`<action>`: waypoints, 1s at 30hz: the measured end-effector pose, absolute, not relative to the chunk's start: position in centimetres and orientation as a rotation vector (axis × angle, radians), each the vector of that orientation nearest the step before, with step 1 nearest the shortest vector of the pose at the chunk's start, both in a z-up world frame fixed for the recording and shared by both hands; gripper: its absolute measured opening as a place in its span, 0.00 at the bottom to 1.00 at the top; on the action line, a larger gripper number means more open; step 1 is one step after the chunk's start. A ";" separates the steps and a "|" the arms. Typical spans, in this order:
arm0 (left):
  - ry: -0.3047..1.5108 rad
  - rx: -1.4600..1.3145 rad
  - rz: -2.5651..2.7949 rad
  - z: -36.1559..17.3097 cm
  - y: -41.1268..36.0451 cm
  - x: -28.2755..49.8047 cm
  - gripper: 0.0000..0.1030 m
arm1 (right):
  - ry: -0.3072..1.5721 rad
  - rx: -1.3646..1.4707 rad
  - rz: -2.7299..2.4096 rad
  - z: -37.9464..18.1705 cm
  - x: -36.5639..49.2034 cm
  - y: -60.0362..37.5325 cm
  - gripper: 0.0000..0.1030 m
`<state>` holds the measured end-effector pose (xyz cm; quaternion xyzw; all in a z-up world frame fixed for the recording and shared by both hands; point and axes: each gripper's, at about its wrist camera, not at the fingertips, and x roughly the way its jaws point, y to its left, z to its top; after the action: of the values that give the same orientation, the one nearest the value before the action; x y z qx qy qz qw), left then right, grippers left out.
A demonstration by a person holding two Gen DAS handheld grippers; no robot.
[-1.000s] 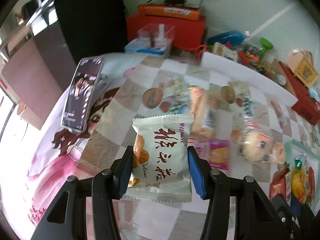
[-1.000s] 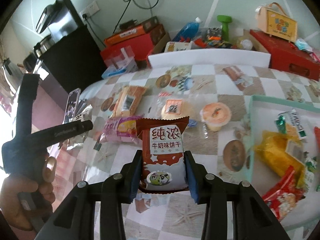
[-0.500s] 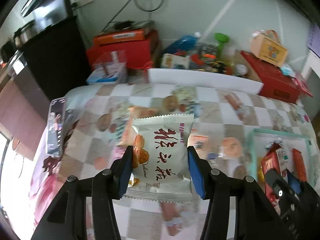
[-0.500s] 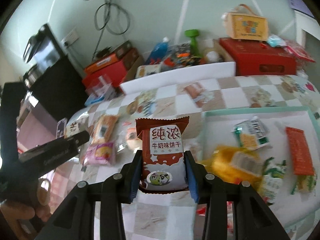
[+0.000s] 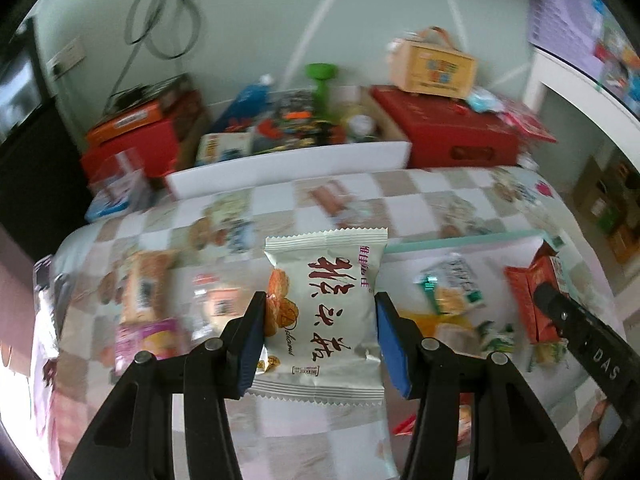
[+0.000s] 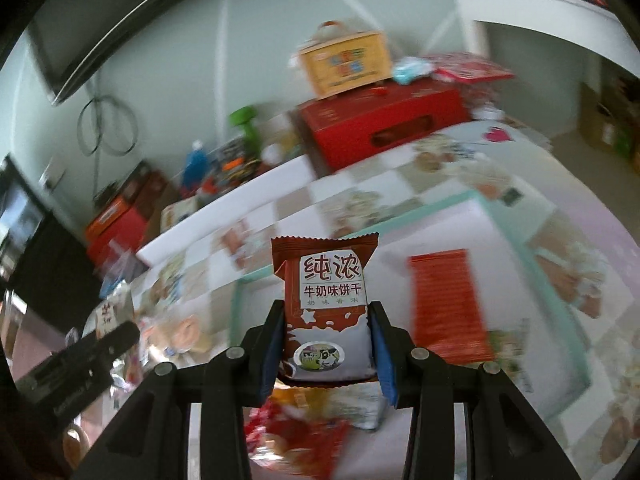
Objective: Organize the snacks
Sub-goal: 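Carry the pastry bag and milk biscuit pack into the tray and open both tools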
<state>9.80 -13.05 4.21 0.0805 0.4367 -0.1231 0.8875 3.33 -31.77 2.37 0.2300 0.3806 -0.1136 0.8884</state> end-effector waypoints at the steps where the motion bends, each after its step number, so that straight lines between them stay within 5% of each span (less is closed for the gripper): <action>1: 0.906 0.178 -0.272 4.1 -14.0 9.7 0.52 | 0.787 0.490 -0.253 2.3 3.1 -32.5 0.42; 13: 0.904 0.259 -0.406 0.5 -20.5 9.2 0.53 | 0.784 0.595 -0.376 1.1 1.4 -37.5 0.42; 30: 0.919 0.169 -0.317 -1.9 -15.9 13.5 0.52 | 0.857 0.547 -0.276 -1.3 4.5 -35.2 0.42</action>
<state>13.54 -15.91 -1.94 0.0811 0.4410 -0.1523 0.8808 4.49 -35.16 -1.30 0.2609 0.4089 -0.1319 0.8645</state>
